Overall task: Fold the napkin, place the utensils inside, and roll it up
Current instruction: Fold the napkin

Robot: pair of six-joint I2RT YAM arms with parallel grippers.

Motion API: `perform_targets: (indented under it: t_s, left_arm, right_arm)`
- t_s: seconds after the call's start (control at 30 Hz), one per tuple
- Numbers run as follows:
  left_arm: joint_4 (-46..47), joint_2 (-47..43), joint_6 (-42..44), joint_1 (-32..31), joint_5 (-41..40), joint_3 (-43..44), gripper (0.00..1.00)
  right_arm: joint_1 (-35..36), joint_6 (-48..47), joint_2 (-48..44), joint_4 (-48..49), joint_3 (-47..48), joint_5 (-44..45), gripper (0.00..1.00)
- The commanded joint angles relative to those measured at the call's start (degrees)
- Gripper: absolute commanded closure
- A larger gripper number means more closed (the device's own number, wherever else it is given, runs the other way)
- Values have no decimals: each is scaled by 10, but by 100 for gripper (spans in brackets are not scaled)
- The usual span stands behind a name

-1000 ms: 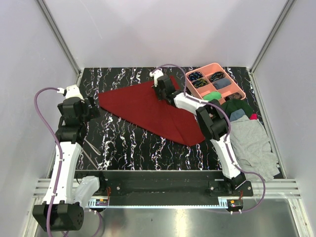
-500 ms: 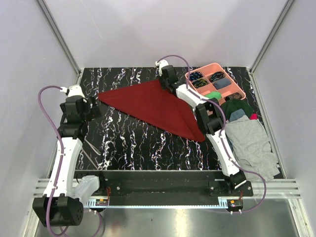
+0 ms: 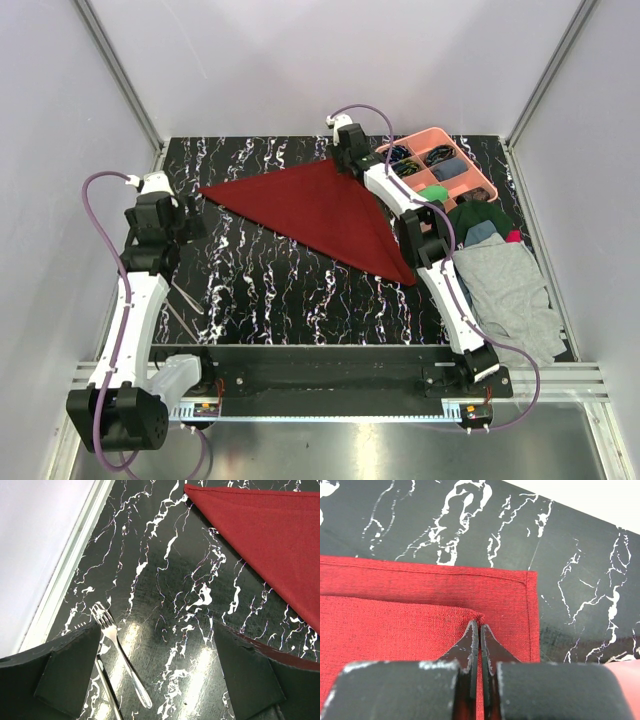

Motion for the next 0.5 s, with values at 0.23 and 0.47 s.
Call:
perform_targets:
  t_s: [0.23,0.47]
  left_arm:
    - [34,8,4,-1,2,6,1]
    - [34,13,4,0,1,7,1]
  right_arm:
    - [-16,-8,25,-6,64,0,100]
    - [-21,-19,39,-6,91,-3,100]
